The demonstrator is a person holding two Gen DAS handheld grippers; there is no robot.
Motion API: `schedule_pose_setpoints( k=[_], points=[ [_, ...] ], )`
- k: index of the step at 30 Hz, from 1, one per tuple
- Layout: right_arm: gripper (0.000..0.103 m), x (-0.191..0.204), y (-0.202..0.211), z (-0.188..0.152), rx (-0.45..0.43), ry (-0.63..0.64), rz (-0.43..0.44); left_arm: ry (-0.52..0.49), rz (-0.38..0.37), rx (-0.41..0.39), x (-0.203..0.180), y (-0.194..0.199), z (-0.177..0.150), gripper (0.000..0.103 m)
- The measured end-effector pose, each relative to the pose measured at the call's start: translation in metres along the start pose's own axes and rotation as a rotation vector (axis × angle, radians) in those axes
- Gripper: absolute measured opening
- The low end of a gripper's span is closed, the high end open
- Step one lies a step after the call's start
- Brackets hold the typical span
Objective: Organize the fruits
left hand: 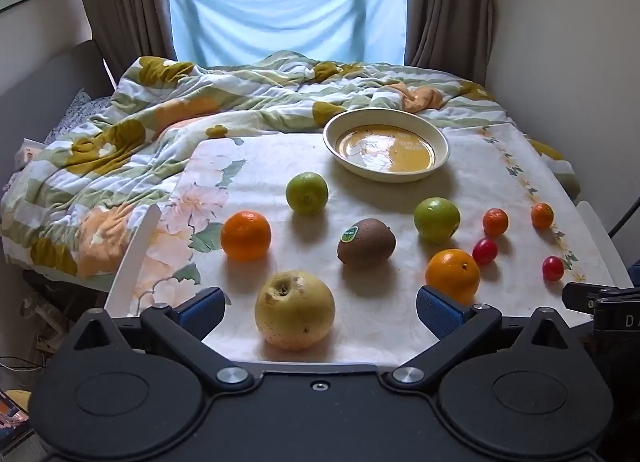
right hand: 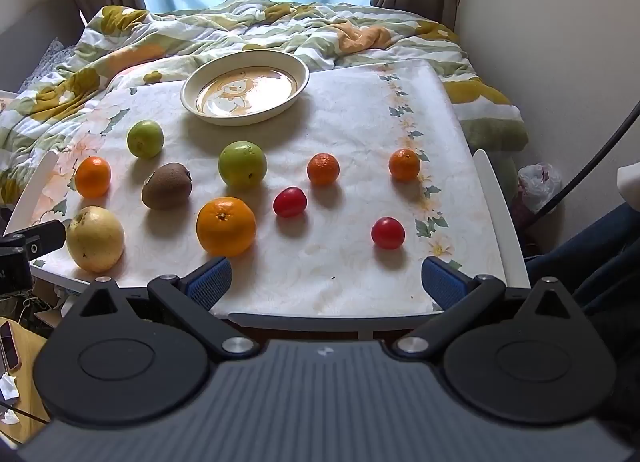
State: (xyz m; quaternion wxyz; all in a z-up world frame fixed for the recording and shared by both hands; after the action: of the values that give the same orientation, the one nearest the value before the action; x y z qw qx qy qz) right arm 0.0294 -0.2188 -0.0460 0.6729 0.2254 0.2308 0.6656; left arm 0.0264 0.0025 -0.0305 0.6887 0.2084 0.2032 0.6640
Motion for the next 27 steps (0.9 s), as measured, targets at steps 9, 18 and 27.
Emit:
schedule_pose_setpoints(
  k=[9, 18, 27],
  points=[
    [0.103, 0.008, 0.001, 0.0, -0.005, 0.01, -0.004, -0.029, 0.017, -0.013, -0.006, 0.001, 0.003, 0.103],
    [0.103, 0.0, 0.0, 0.0, -0.006, 0.005, 0.002, -0.037, 0.018, -0.023, -0.008, 0.0, 0.003, 0.103],
    [0.103, 0.001, -0.001, 0.002, -0.005, 0.0, 0.002, -0.029, 0.02, -0.022, -0.004, -0.001, 0.005, 0.103]
  ],
)
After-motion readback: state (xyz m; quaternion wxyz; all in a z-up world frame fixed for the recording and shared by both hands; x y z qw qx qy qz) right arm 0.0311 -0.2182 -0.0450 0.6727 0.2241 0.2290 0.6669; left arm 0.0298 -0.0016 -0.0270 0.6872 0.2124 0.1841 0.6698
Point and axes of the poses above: each gripper's, at about its wrist camera, not at the fingertips, and y roughly against the way its jaws point, x to its left, z to its top, the point moved 4 cm from there along -y, roughly the way its jaws point, and after that the axes turned 14 degrees about -x, right-handed, at the moved point
